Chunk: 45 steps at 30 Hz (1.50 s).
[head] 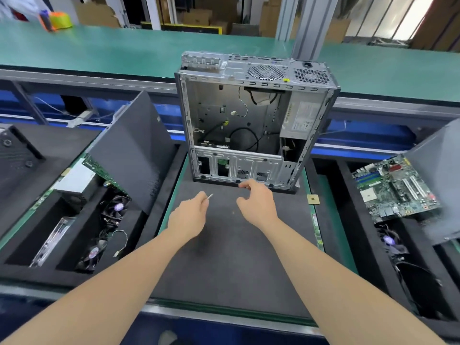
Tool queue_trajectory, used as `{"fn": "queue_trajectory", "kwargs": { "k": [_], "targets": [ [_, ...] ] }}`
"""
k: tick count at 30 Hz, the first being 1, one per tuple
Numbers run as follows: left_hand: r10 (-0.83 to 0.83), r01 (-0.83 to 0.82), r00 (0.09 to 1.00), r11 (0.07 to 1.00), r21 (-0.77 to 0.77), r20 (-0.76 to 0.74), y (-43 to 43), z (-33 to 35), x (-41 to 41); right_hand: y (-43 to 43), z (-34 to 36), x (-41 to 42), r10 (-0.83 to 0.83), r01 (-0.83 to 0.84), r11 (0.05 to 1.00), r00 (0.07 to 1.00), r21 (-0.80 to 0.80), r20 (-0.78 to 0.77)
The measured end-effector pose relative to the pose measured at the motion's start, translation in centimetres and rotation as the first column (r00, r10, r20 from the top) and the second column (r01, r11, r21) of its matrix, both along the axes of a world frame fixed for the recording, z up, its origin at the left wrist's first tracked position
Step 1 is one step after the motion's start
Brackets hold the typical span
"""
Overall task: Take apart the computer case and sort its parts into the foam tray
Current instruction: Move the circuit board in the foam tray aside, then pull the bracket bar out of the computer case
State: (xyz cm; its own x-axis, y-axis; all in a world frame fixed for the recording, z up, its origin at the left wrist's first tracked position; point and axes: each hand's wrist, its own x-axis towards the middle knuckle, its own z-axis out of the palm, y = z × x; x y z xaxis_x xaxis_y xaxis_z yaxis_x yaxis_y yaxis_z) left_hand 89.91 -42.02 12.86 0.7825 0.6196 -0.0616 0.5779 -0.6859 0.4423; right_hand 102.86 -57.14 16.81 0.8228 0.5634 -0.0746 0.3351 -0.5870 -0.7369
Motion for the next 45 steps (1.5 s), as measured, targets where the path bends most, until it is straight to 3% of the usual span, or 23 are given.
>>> {"fn": "queue_trajectory", "kwargs": {
  "k": [5,10,17,27,36,45],
  "targets": [
    [-0.025,-0.015,0.976,0.984,0.180,0.217,0.9,4.6,3.8,-0.6,0.9,2.4,-0.058,0.055,0.998,0.980,0.018,0.192],
    [-0.110,0.050,0.978,0.950,0.310,0.179,3.1,7.5,8.3,0.1,2.4,5.7,-0.071,0.100,0.994,0.915,-0.053,0.396],
    [-0.113,0.114,0.993,0.908,0.404,-0.025,5.4,8.4,12.3,2.5,2.9,9.4,0.051,0.045,0.974,0.910,-0.220,0.411],
    [-0.128,0.156,0.987,0.912,0.381,-0.096,7.7,7.3,13.9,5.6,0.8,12.0,0.142,0.067,0.911,0.875,-0.407,0.462],
    [-0.103,0.232,0.958,0.829,0.509,-0.269,7.0,8.9,13.6,6.3,0.6,12.1,0.104,0.123,0.895,0.876,-0.428,0.471],
    [-0.093,0.264,0.946,0.780,0.568,-0.312,5.4,8.5,9.8,4.1,0.6,9.3,0.145,0.065,0.917,0.865,-0.394,0.480]
  ]
}}
